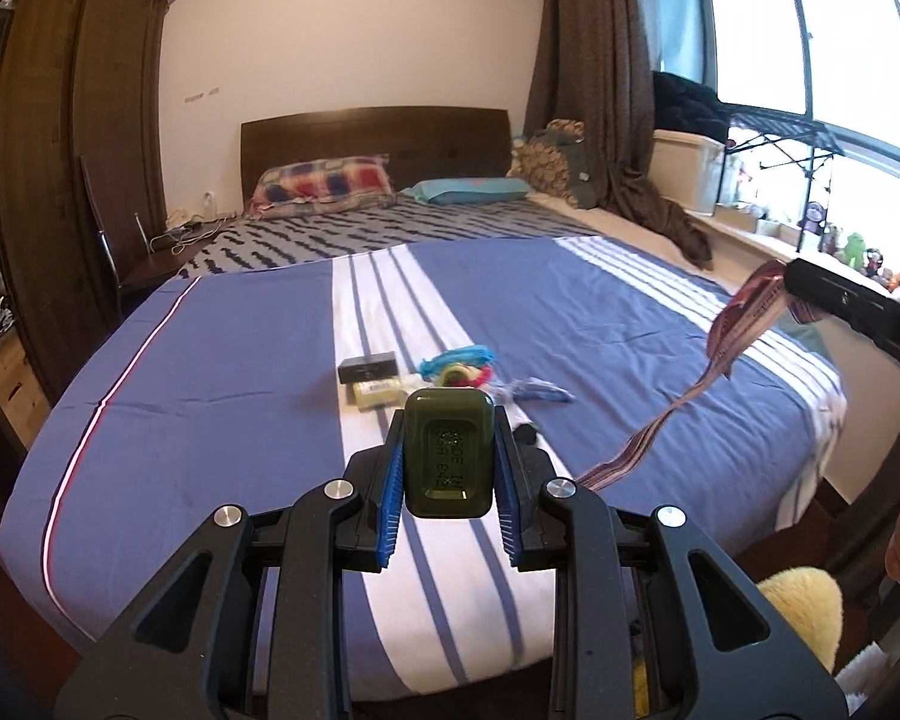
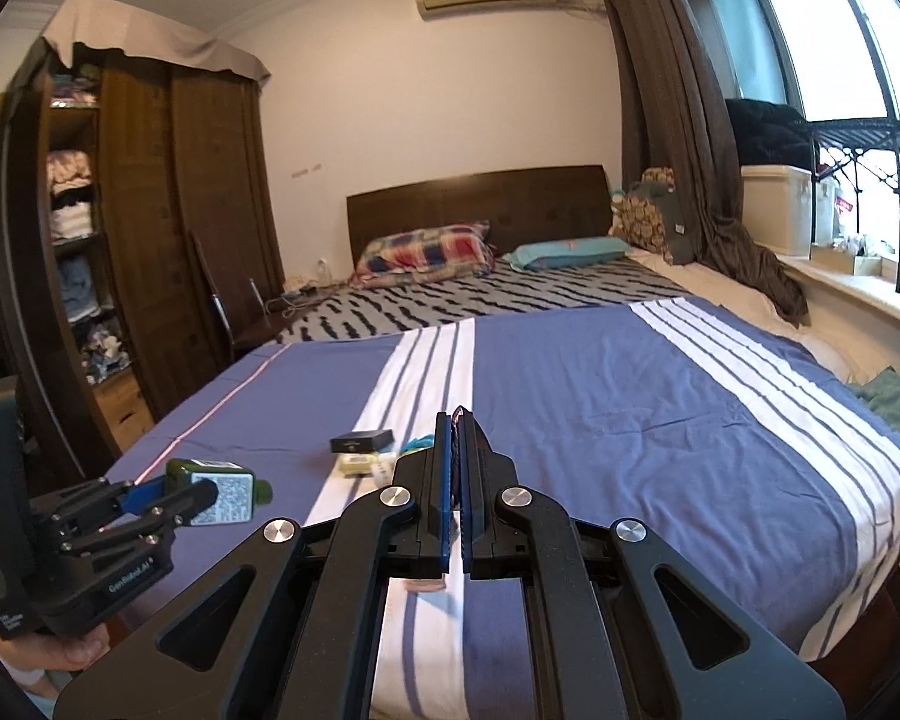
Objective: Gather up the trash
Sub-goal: 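Carry the green bottle and wrapper strip down toward the bin below the bed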
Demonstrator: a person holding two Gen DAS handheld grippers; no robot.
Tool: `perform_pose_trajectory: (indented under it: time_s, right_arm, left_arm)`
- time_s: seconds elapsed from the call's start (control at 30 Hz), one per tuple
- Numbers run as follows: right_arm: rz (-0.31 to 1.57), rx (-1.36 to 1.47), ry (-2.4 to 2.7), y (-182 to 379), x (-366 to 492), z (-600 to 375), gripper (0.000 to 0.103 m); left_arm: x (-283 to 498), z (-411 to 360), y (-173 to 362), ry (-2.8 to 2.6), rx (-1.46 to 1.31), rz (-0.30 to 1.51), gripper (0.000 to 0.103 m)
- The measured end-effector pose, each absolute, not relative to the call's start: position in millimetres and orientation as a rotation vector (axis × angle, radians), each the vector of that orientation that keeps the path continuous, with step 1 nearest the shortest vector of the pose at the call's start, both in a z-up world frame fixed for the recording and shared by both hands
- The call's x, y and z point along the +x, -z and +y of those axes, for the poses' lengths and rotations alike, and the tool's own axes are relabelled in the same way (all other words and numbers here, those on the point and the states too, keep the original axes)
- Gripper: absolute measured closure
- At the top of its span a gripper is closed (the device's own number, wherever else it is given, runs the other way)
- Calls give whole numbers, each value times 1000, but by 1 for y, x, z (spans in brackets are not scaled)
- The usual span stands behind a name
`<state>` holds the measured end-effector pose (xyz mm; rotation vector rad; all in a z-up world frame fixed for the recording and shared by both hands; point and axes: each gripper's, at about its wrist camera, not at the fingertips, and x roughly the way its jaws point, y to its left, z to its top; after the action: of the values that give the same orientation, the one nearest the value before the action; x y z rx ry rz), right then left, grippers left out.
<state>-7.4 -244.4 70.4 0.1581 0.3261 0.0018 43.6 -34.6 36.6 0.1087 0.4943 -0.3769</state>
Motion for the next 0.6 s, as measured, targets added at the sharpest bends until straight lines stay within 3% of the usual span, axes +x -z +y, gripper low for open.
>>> perform_pose_trajectory:
  time_s: [0.23,0.6]
  right_arm:
    - [284,133,-33,-80,-53,-240,100]
    - [535,151,-87,16,-61,-233,99]
  left_arm:
    - [-7,-34,-41,397,120,465,78]
    - [-31,-35,42,426,125,652,78]
